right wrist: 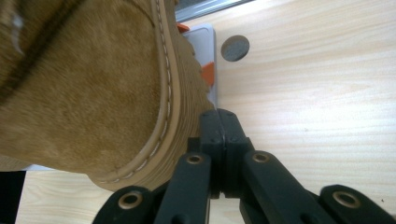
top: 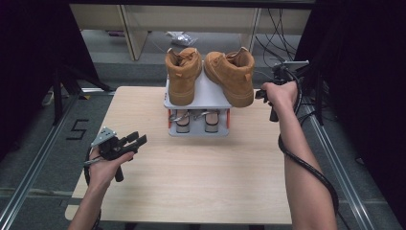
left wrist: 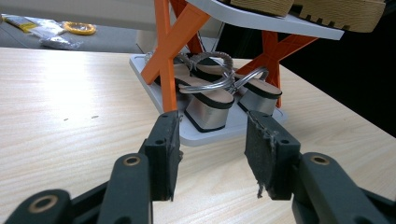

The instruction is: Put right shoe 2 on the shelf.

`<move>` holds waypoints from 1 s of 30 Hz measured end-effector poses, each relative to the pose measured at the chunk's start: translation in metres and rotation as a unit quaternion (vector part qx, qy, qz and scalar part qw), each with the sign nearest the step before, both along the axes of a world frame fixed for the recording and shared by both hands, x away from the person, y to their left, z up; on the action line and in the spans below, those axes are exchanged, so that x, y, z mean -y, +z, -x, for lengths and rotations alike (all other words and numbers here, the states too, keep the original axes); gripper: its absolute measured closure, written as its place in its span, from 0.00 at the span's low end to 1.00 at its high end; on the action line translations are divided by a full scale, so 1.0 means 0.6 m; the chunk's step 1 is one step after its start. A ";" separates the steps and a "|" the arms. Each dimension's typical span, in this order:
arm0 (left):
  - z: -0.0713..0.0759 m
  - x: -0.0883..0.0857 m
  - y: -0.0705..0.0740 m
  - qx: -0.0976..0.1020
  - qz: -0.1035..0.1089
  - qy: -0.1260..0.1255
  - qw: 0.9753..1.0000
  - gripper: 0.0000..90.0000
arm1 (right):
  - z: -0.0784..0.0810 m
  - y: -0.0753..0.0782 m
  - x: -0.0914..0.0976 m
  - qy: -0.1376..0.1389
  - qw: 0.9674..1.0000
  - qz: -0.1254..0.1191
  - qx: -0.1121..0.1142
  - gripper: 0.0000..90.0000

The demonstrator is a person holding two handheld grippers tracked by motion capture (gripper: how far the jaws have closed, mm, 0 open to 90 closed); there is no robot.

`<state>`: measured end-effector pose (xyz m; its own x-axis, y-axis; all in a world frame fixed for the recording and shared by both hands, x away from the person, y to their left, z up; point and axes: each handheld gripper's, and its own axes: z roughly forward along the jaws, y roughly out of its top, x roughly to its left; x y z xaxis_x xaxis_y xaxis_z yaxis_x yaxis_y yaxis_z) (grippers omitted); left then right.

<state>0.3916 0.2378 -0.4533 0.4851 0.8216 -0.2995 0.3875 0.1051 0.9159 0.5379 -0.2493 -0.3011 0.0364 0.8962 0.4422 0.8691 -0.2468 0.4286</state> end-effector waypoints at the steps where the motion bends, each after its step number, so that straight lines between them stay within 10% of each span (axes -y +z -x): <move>1: 0.000 0.000 0.000 0.000 0.000 0.000 1.000 0.61 | 0.000 -0.003 -0.003 -0.002 1.000 -0.009 -0.008 1.00; 30: -0.001 0.002 0.000 -0.001 0.000 -0.001 1.000 0.61 | -0.004 0.000 -0.049 0.007 1.000 -0.021 0.007 1.00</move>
<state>0.3919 0.2367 -0.4534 0.4856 0.8208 -0.3007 0.3896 0.1048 0.9150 0.5401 -0.2199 -0.3008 0.0179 0.8775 0.4793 0.8663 -0.2529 0.4307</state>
